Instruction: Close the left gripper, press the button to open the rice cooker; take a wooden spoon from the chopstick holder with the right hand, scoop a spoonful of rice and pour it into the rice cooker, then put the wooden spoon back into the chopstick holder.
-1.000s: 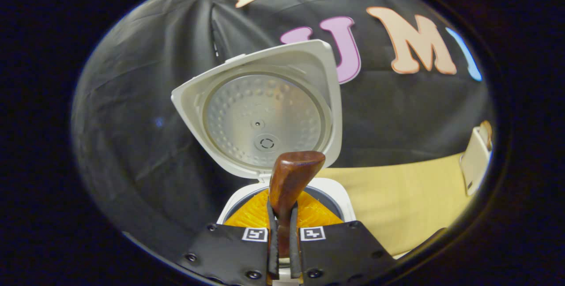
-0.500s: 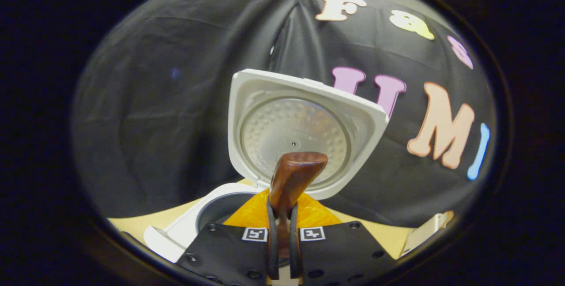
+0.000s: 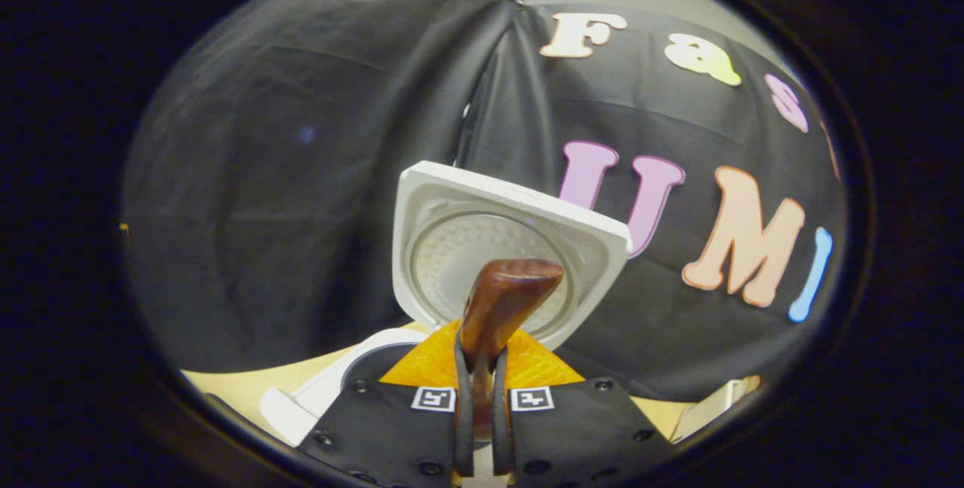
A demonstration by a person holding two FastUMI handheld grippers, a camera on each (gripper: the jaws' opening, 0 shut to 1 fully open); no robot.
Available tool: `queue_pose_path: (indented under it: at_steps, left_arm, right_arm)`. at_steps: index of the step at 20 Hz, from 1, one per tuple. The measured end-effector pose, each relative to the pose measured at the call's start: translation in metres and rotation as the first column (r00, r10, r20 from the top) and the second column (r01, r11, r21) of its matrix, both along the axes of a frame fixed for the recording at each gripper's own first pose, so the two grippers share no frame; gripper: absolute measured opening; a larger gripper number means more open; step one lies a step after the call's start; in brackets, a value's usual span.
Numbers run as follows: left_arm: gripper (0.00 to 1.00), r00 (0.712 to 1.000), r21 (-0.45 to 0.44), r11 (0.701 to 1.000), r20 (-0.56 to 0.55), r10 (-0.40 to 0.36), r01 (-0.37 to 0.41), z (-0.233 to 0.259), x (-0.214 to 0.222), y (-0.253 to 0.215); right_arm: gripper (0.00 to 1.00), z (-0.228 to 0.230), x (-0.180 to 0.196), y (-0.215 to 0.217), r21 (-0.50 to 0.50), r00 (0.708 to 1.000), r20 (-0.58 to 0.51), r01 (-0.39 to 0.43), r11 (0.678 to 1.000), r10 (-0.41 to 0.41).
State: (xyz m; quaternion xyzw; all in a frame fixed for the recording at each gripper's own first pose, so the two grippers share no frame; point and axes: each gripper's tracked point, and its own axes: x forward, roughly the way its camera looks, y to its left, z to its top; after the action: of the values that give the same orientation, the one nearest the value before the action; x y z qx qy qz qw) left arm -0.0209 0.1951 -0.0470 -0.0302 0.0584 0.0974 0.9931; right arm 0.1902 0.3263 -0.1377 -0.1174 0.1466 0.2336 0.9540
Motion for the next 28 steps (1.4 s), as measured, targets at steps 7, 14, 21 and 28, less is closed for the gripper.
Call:
queue_pose_path:
  at_steps: [7, 14, 21, 28]
  left_arm:
    - [0.93, 0.998, 0.022, 0.998, 0.038, -0.052, 0.051, 0.022, 0.023, -0.034]
    - [0.92, 0.989, 0.02, 0.992, 0.072, -0.13, 0.128, 0.038, 0.042, -0.082]
    - [0.93, 0.972, 0.002, 0.976, 0.098, -0.215, 0.216, 0.046, 0.067, -0.139]
    - [0.95, 0.949, 0.013, 0.955, 0.101, -0.297, 0.298, 0.052, 0.08, -0.195]
  right_arm:
    - [0.12, 0.035, 0.0, -0.102, 0.058, 0.989, -0.011, 0.146, 0.988, -0.145]
    - [0.12, 0.047, -0.013, -0.214, 0.039, 0.958, 0.004, 0.285, 0.958, -0.286]
    - [0.12, 0.054, -0.042, -0.339, 0.043, 0.894, -0.008, 0.448, 0.893, -0.448]
    - [0.12, 0.032, -0.068, -0.43, 0.032, 0.83, -0.047, 0.557, 0.83, -0.555]
